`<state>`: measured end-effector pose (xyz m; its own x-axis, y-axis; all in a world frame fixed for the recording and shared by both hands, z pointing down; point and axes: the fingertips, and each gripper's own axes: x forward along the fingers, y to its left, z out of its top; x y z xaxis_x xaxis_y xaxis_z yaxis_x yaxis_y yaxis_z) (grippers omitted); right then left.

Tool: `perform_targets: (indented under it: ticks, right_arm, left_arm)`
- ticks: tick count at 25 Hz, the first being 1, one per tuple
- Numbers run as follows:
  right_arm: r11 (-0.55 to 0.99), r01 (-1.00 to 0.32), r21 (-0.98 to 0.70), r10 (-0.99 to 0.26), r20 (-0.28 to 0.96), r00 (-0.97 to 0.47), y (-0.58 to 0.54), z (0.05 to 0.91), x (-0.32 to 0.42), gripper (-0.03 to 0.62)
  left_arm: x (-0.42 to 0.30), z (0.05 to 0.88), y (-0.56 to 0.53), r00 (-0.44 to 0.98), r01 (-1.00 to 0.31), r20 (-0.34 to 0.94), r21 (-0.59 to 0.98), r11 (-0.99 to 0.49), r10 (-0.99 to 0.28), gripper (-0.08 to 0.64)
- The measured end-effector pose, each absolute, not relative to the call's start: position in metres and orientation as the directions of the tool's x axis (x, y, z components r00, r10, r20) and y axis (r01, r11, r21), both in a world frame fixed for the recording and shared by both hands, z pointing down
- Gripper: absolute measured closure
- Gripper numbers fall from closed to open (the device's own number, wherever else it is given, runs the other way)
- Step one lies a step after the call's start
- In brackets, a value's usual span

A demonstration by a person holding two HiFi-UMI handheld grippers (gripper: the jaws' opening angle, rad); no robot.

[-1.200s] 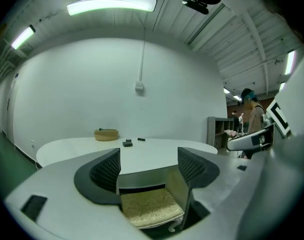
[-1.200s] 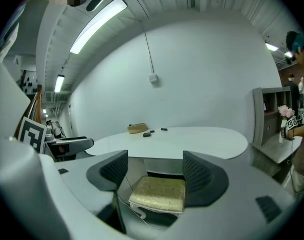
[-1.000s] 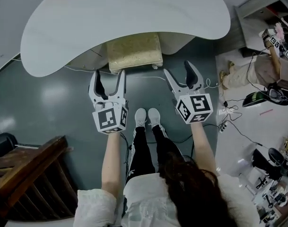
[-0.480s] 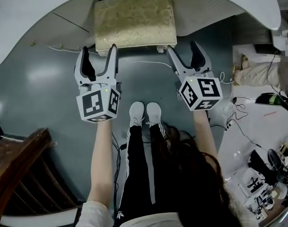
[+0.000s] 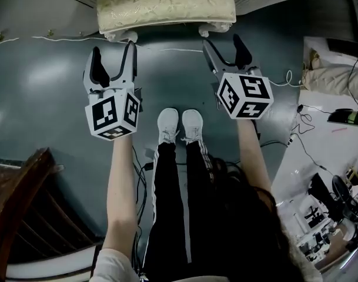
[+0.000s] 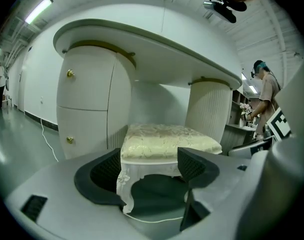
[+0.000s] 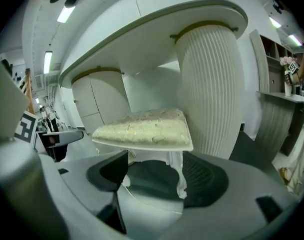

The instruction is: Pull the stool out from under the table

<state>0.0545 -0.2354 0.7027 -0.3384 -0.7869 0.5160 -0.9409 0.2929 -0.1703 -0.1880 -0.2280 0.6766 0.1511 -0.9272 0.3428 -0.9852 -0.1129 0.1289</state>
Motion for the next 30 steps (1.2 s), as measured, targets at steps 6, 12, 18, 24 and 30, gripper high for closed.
perform_targets:
  ticks: [6, 12, 18, 24, 30]
  right_arm:
    - [0.292, -0.943, -0.157, -0.759, 0.562, -0.329, -0.229, 0.723, 0.056, 0.258]
    - [0.264, -0.956, -0.127, -0.746, 0.602, -0.285, -0.251, 0.739, 0.070, 0.258]
    - [0.248, -0.965, -0.090, -0.673, 0.700, -0.238, -0.263, 0.787, 0.086, 0.258]
    - [0.237, -0.969, -0.070, -0.639, 0.740, -0.210, -0.284, 0.816, 0.102, 0.258]
    - [0.235, -0.969, -0.073, -0.620, 0.756, -0.208, -0.293, 0.828, 0.088, 0.258]
  left_arm:
    - [-0.186, 0.698, -0.233, 0.169, -0.984, 0.387, 0.113, -0.135, -0.906, 0.229]
    - [-0.199, 0.740, -0.251, 0.162, -0.986, 0.484, 0.123, -0.117, -0.860, 0.229]
    - [-0.219, 0.783, -0.267, 0.145, -0.988, 0.577, 0.123, -0.091, -0.804, 0.229]
    - [-0.218, 0.818, -0.277, 0.171, -0.985, 0.645, 0.100, -0.139, -0.745, 0.229]
    - [-0.235, 0.835, -0.286, 0.167, -0.986, 0.676, 0.095, -0.139, -0.718, 0.229]
